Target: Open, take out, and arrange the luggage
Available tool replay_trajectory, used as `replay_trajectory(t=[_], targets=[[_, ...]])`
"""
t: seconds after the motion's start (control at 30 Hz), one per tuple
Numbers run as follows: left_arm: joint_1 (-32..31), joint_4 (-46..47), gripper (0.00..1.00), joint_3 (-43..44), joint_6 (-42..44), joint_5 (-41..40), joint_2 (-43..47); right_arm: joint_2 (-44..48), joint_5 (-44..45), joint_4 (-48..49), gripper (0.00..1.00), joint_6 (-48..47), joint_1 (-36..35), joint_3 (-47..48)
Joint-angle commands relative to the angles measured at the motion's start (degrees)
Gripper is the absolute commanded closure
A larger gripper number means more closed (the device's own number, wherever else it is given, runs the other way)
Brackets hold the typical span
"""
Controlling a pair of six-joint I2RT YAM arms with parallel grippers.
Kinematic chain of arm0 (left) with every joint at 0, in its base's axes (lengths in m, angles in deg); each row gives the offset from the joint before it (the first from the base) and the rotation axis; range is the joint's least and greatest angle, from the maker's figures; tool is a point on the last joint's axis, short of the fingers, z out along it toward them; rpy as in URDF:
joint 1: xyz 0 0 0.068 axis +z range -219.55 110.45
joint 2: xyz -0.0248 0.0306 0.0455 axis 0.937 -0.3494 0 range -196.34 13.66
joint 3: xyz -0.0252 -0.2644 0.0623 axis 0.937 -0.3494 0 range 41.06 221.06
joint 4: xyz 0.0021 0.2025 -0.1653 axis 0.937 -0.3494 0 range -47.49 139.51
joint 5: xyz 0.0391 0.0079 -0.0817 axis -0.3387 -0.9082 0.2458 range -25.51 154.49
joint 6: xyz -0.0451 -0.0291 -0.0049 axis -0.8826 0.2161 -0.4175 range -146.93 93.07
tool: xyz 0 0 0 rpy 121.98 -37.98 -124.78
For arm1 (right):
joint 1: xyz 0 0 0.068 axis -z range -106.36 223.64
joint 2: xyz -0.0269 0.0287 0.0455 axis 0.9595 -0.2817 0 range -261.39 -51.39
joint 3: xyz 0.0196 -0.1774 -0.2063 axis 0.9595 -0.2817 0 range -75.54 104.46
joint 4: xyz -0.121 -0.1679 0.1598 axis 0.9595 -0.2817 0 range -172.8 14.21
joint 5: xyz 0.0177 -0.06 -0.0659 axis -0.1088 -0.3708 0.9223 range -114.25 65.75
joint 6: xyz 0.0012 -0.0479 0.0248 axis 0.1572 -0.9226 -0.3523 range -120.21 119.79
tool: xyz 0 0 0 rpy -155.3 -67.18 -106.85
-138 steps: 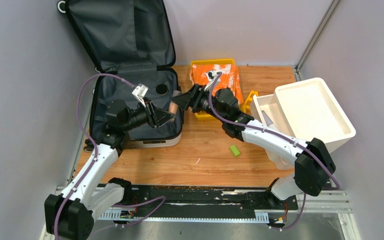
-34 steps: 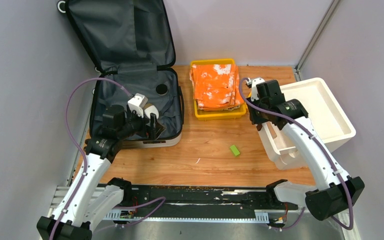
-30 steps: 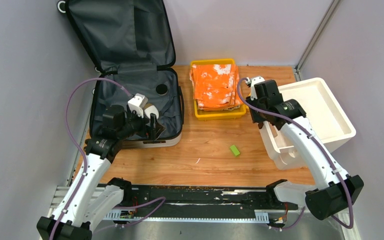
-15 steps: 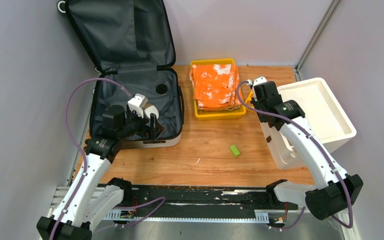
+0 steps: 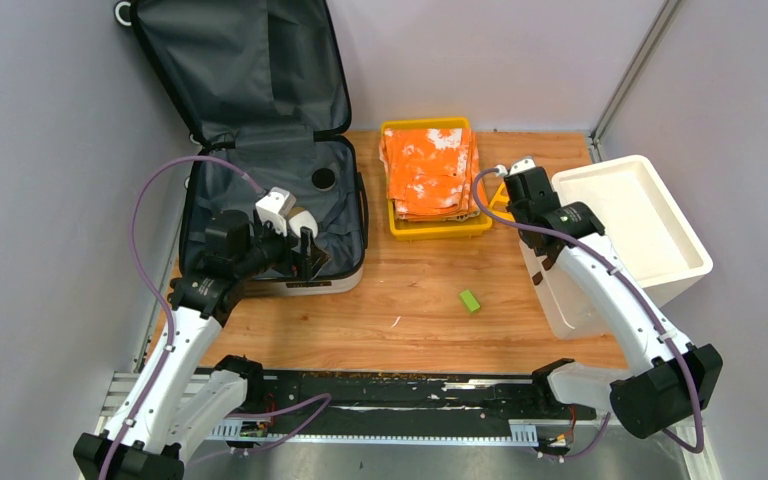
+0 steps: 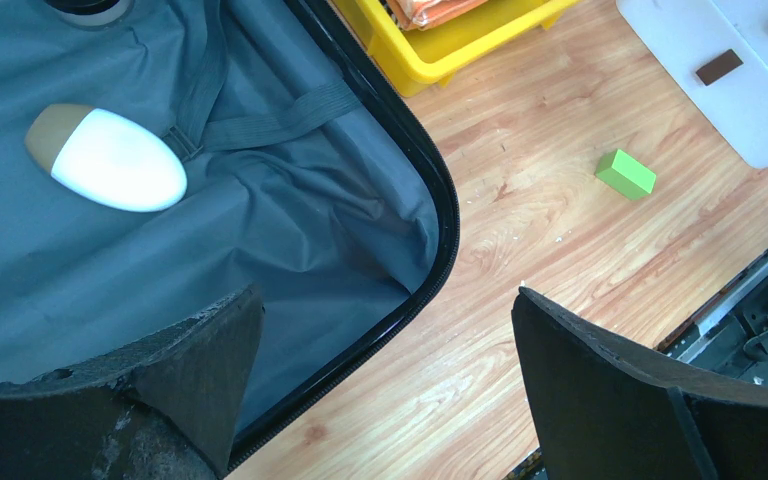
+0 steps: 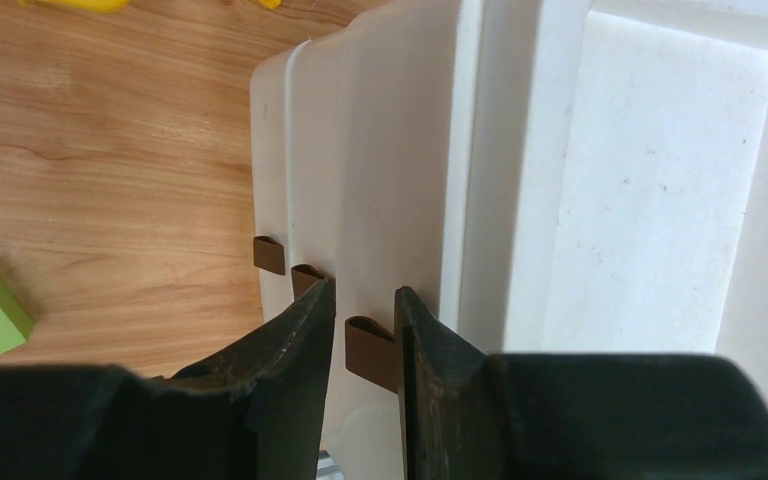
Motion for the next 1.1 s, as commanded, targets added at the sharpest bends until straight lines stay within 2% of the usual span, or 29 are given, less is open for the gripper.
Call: replay_trajectory(t=[0.0,0.47,0.67,0.83,1.0,1.07], targets=[[-0.1,1.4,0.00,0.0,0.8,0.1,0.9,0.3,6.8,-0.3,0.69,-1.2,0.7,-0.1],[-0.1,1.8,0.00,-0.1,-0.1,1.7,1.4,-0.3,8.2,-1.1,0.69,-0.7,0.9,1.0],[-0.2,1.6,0.00,-0.1,0.2,2.0,2.0,-2.2,0.9,-3.6,0.68,-1.3,-0.6,4.1],[-0.2,0.7,0.00,0.4,1.0,2.0,2.5,-4.8,0.3,-5.2,0.68,-4.2,-3.1,5.5],[-0.3,-0.6,0.00,1.3,2.2,1.4,3.0,-8.5,-3.9,-8.0,0.66,-9.6,-5.7,2.6],[-0.4,-0.9,0.00,1.6,2.5,0.8,3.4,-11.2,-2.0,-10.6,0.65,-8.8,-6.4,1.7]])
